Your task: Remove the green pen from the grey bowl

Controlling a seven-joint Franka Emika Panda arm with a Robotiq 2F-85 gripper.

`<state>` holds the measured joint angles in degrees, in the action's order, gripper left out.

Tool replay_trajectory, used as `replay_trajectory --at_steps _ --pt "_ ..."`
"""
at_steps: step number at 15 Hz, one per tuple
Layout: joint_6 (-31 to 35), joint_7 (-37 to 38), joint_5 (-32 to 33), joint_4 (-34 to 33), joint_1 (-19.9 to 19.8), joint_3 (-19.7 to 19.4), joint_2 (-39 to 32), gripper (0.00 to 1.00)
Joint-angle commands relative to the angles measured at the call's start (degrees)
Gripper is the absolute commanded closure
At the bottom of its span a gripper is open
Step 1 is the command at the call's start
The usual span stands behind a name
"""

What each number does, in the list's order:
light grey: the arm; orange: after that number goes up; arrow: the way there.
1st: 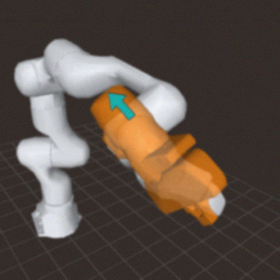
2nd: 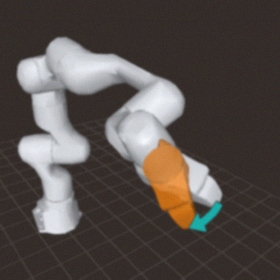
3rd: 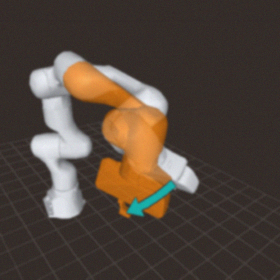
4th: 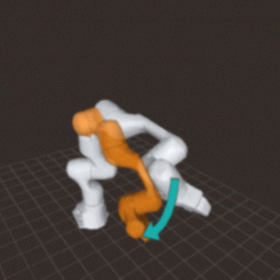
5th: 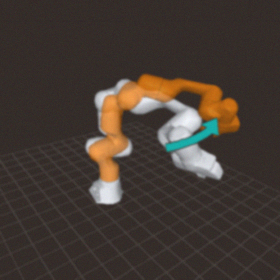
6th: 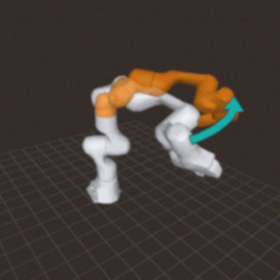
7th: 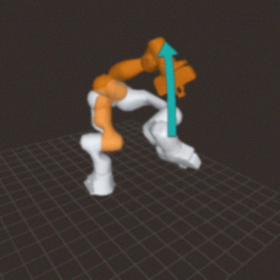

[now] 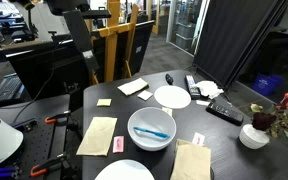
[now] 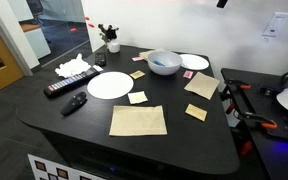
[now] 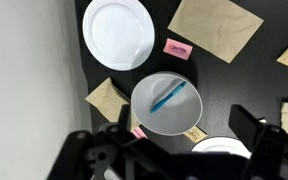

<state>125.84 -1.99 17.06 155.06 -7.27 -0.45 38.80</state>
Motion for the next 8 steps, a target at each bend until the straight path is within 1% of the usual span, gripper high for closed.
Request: replay_trajectory --at_steps 1,5,8 --pt "-0.3 0.2 0.2 -0.1 0.3 -0.3 0.0 0.0" --pt "-0.3 0.2 -0.2 -0.5 0.6 -0.3 -0.4 0.0" --pt "-0.5 5.4 -1.7 -2.8 -0.5 0.8 -3.1 0.0"
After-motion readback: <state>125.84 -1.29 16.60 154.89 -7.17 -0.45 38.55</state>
